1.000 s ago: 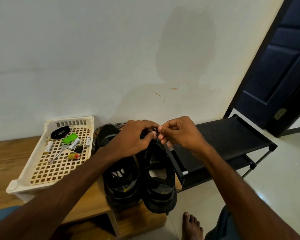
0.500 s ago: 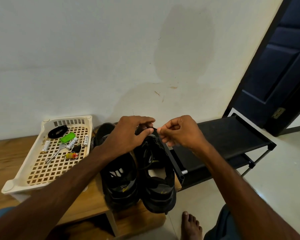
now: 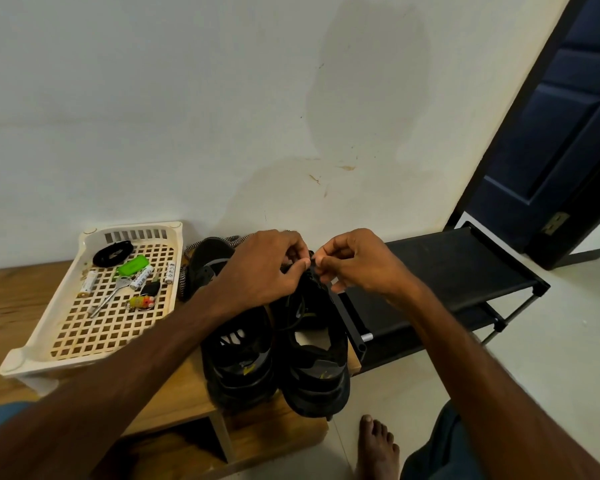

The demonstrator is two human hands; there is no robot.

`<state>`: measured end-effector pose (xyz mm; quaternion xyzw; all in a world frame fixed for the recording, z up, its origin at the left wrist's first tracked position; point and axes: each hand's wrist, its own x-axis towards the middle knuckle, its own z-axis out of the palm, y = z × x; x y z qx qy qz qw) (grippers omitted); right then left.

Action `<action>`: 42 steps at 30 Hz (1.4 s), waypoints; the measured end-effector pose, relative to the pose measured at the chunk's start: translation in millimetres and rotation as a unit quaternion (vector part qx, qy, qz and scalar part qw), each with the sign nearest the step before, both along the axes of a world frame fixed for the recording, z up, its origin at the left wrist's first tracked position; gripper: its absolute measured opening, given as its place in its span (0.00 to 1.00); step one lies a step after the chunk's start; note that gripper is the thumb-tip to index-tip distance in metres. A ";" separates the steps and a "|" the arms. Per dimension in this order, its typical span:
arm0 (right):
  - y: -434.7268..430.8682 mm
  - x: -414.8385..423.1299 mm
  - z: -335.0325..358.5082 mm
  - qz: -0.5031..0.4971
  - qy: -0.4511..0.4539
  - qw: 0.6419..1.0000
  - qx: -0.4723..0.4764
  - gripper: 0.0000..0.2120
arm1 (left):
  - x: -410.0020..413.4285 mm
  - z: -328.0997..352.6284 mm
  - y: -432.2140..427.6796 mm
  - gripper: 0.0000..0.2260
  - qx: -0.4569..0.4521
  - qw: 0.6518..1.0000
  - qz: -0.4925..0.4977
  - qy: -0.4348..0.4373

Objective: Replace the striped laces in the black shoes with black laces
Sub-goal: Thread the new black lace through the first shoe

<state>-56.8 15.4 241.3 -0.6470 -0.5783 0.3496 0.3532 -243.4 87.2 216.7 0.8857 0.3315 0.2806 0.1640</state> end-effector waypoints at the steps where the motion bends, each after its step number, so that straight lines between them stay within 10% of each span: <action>1: 0.5 0.3 -1.1 0.004 -0.010 1.000 -0.005 0.06 | 0.3 -0.2 -0.4 0.02 -0.008 1.000 0.009 0.009; 13: 3.1 -31.3 -19.9 -0.067 -0.276 0.959 -0.016 0.10 | 5.2 -11.0 -10.8 0.03 -0.074 0.995 0.069 0.007; 42: 0.8 -19.1 -28.3 -0.156 -0.176 0.972 -0.008 0.05 | 25.9 -32.6 -23.6 0.02 -0.014 0.985 0.167 0.029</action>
